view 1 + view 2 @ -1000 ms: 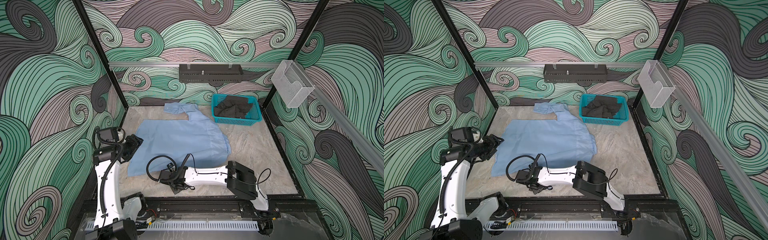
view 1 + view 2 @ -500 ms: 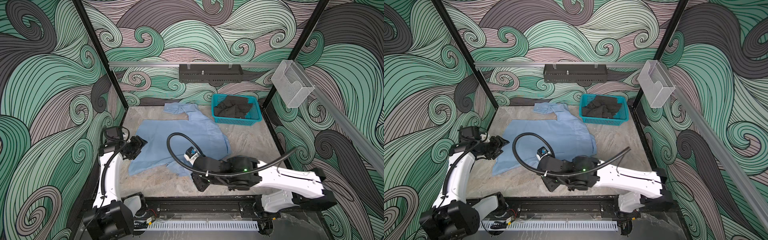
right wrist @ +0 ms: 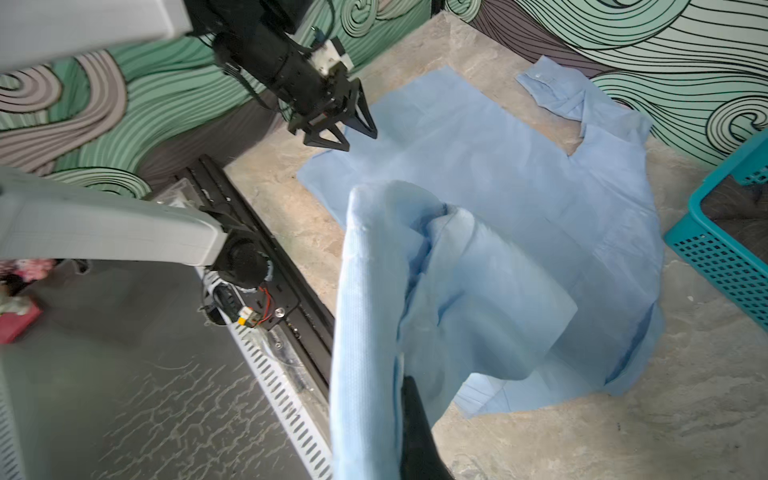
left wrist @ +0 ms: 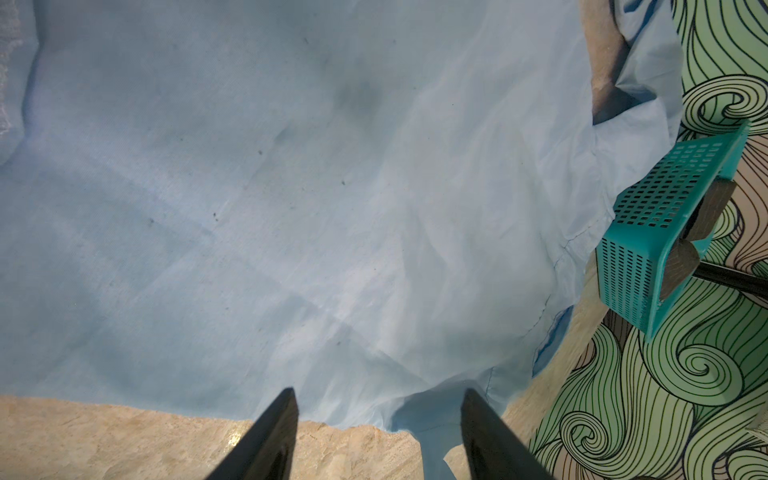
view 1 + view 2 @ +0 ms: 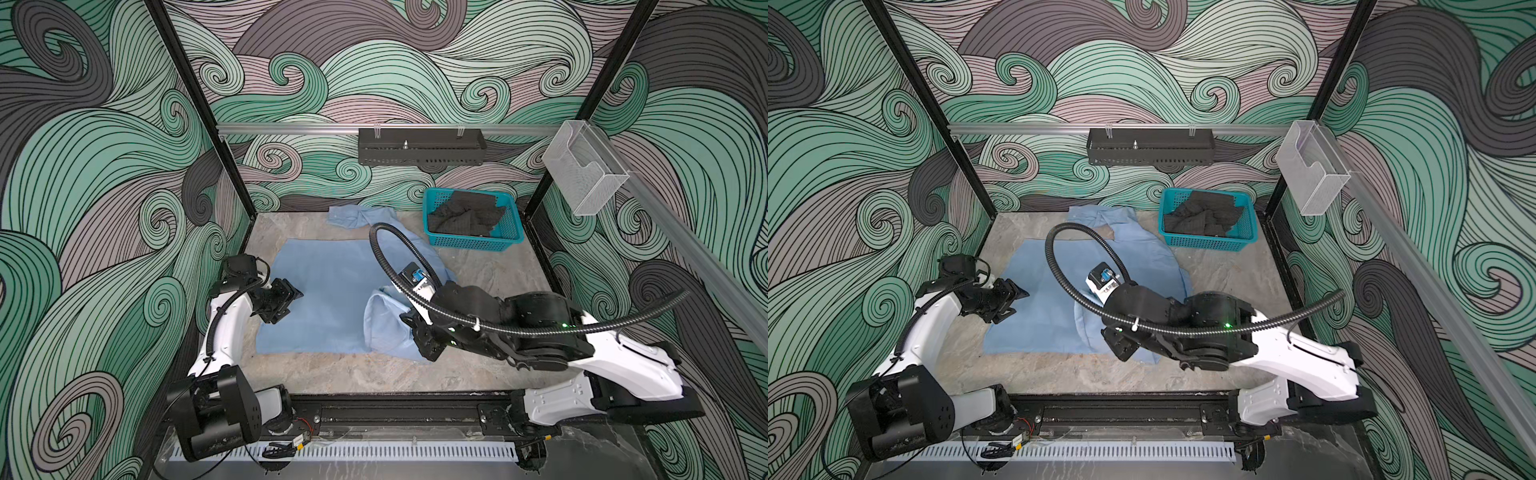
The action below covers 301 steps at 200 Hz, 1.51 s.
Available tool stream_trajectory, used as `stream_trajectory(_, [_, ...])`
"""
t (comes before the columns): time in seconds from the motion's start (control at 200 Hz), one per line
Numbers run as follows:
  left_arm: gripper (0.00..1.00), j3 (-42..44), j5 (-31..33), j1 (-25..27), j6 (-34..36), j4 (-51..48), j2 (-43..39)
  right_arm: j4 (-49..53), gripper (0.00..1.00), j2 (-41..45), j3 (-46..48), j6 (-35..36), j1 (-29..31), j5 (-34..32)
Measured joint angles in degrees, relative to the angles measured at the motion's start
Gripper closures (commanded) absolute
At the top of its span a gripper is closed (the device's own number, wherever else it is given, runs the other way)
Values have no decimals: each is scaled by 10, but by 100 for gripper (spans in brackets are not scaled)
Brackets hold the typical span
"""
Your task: Fold and stack the long sleeve shirts
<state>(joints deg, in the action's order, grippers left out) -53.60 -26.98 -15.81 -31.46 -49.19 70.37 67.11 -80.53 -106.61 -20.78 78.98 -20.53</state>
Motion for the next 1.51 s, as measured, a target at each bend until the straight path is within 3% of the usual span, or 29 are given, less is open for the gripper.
stream_trajectory(0.235, [34,3,0,2,8,-1,-2,5,100,-64,26,47,-7,54])
stream_trajectory(0.556, [34,3,4,2,11,-2,-9,110,100,21,68,-4,32,81])
stream_trajectory(0.716, [34,3,6,2,11,-1,-9,146,100,33,213,-66,-5,112])
stream_trajectory(0.841, [34,3,8,2,11,-1,-9,150,100,14,339,-122,-72,135])
stream_trajectory(1.006, [34,3,9,2,12,-1,-8,165,100,13,396,-143,-136,157])
stream_trajectory(1.116, [34,3,10,2,14,-1,-7,149,100,6,395,-131,-108,212])
stream_trajectory(1.332, [34,3,11,2,15,-1,0,56,100,-40,354,-126,34,332])
stream_trajectory(1.377, [34,3,11,2,15,-1,0,28,85,-52,341,-129,49,345])
stream_trajectory(1.447, [34,3,11,2,15,0,0,-7,84,-73,316,-134,56,344])
stream_trajectory(1.507, [35,3,11,2,14,0,0,-36,69,-97,290,-137,52,334])
